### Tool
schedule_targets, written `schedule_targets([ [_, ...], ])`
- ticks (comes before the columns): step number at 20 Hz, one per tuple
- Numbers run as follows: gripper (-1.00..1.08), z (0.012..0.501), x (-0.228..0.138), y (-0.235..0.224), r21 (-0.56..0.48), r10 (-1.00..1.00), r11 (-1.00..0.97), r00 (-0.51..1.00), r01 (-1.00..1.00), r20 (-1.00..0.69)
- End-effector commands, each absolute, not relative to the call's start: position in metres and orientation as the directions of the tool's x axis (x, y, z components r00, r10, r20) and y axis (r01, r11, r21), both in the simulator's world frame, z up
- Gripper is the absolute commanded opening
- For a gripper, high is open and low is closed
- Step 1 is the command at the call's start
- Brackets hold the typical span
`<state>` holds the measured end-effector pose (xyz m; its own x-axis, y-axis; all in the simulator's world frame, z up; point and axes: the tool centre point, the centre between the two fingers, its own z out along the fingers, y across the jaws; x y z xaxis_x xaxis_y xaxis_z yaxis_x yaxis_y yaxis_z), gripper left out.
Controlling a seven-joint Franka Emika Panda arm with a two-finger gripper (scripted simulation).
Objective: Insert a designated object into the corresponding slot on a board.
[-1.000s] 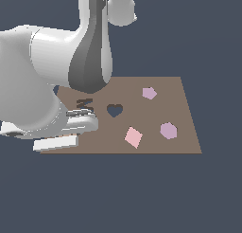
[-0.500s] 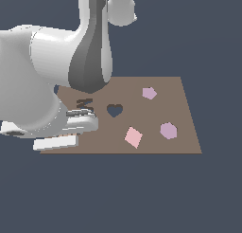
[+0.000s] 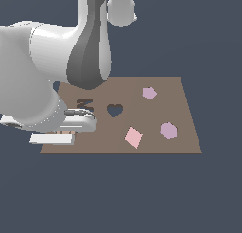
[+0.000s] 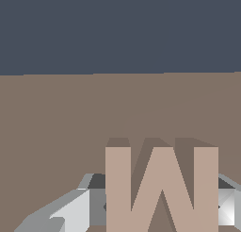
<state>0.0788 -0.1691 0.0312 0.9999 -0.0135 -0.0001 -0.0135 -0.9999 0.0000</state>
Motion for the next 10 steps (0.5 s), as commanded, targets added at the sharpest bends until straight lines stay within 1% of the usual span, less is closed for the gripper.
schedule_targets([
  [1,-1.00,0.032,0.075,-0.171,0.000,-0.071,-0.997,0.997,-0.071,0.001],
  [10,-1.00,0.034,0.051,-0.174,0.000,-0.359,-0.933,0.933,-0.359,0.001],
])
